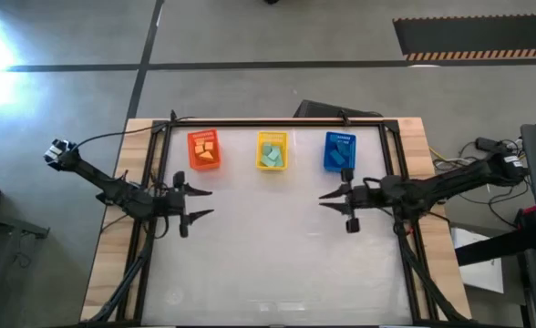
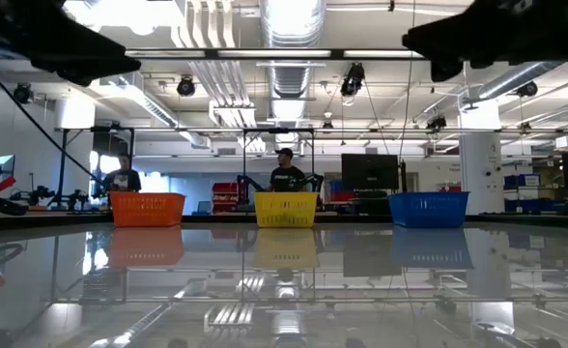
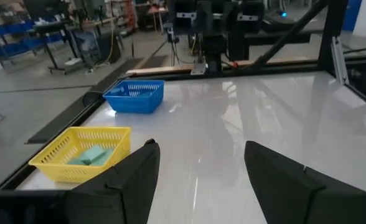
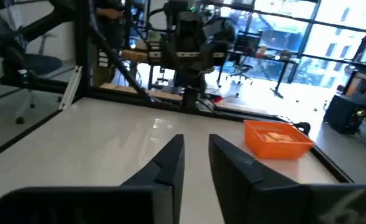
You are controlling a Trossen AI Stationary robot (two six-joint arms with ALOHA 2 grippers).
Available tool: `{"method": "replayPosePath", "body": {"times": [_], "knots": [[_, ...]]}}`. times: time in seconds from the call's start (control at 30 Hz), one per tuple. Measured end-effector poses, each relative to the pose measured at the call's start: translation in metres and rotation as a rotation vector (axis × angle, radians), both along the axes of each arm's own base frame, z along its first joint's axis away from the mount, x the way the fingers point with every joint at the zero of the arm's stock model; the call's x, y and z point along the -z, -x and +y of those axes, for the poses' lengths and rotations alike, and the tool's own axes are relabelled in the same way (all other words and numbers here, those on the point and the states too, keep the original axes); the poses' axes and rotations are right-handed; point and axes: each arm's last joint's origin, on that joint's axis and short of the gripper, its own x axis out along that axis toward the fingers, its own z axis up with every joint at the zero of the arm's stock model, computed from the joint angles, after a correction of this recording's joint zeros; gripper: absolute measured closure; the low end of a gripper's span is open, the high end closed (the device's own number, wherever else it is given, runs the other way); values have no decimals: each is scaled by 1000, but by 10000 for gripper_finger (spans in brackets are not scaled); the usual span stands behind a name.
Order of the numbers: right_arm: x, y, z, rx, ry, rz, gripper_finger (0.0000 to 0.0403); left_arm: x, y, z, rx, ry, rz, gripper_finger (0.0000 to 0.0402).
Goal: Sort & place blocks by color
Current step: Return to Home Position
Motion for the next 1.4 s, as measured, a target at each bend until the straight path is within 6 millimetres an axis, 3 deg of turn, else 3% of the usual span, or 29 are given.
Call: {"method": "replayPosePath", "body": {"times": [0.27,0.53,0.77,1.17,1.33,1.4], "knots": [[14,30,-20,97,-55,-48,381,21,18,10,2,30,-79,211],[21,45,-28,148,-47,-79,394,31,34,21,-77,108,-214,313],[11,58,-34,181,-37,-111,394,44,34,25,-199,120,-239,394],[6,86,-32,149,-8,-176,394,47,34,25,-198,104,-221,401],[9,96,-31,135,-5,-176,394,47,34,25,-199,106,-221,401],[20,94,-30,105,3,-129,394,48,34,25,-198,103,-217,401]]}}
